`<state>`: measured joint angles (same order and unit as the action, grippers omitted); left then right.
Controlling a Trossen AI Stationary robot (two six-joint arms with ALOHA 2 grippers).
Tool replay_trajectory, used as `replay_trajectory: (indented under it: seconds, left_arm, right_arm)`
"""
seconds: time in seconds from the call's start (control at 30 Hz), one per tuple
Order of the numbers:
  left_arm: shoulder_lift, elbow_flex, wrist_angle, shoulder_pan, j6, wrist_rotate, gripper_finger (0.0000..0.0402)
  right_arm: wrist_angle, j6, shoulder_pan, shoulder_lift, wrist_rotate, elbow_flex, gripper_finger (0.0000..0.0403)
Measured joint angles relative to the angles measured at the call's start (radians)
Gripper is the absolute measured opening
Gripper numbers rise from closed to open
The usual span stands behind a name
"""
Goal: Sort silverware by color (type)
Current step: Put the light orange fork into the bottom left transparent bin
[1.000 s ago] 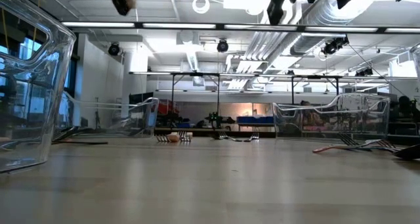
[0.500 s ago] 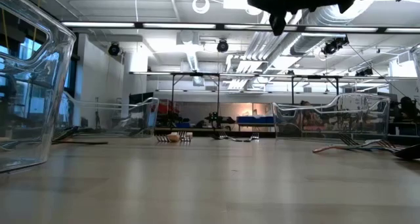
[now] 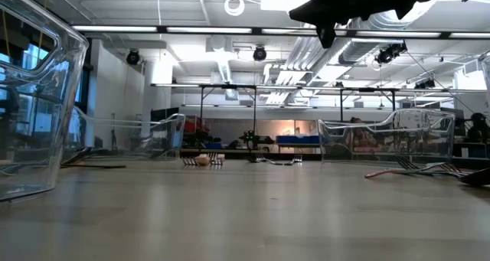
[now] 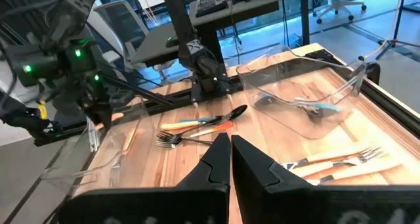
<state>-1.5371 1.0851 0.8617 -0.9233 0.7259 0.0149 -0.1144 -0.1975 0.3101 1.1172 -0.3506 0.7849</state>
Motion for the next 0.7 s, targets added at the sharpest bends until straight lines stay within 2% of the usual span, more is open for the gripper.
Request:
replay_trajectory:
  seconds: [0.17,0.4,0.63,0.7]
  left_arm:
    - [-0.087,0.000,-0.010,0.009,-0.042,0.011,0.0040]
    - [-0.178,0.000,-0.026,0.044,-0.076,0.120,0.0040]
    - [-0.216,0.000,-0.030,0.068,-0.075,0.127,0.0041]
    - [-0.218,0.000,-0.029,0.074,-0.069,0.127,0.0052]
  right_arm:
    - [0.014,-0.003,0.000,0.000,0.000,0.000,0.0000]
    - [0.016,-0.003,0.000,0.000,0.000,0.000,0.0000]
    - [0.022,-0.003,0.000,0.000,0.000,0.000,0.0000]
    - [0.022,-0.003,0.000,0.000,0.000,0.000,0.0000]
